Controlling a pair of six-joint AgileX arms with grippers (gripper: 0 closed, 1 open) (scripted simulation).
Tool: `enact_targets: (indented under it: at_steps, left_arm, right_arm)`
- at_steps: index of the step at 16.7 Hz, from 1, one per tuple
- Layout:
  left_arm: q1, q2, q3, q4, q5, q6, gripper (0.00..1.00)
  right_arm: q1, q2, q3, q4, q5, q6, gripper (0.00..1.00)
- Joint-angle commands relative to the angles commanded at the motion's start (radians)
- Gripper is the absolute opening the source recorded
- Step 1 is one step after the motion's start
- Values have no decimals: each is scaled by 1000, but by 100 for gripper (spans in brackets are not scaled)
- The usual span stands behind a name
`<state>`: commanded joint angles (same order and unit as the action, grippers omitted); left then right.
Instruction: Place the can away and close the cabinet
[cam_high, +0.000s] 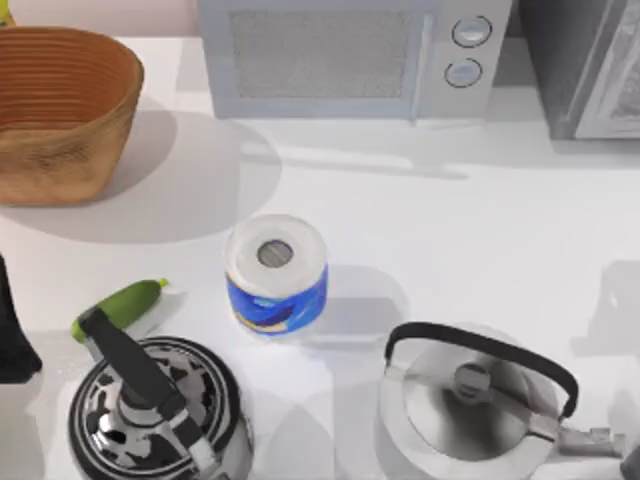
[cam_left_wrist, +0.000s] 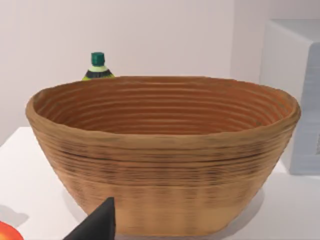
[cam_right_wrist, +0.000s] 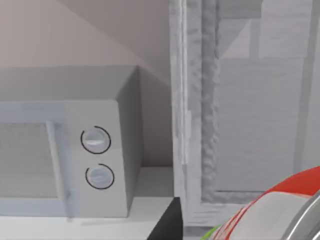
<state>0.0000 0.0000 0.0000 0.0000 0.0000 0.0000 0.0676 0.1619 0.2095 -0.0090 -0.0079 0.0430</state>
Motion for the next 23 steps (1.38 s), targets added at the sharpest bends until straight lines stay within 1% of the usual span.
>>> enact_targets:
  at_steps: [3, 6, 10, 13, 16, 23]
  left_arm:
    - [0, 0, 0, 0, 0, 0, 100]
    - [0, 0, 0, 0, 0, 0, 100]
    - [0, 0, 0, 0, 0, 0, 100]
    - [0, 0, 0, 0, 0, 0, 100]
    - [0, 0, 0, 0, 0, 0, 100]
    - [0, 0, 0, 0, 0, 0, 100]
  right_arm:
    - [35, 148, 238, -34, 9, 16, 0]
    - [63, 338, 526, -87, 29, 23, 0]
    - [81, 600, 928, -164, 72, 19, 0]
    - [92, 753, 1163, -225, 105, 15, 0]
    - [96, 880, 1305, -290, 139, 9, 0]
    - [118, 1152, 1506, -408, 198, -20, 0]
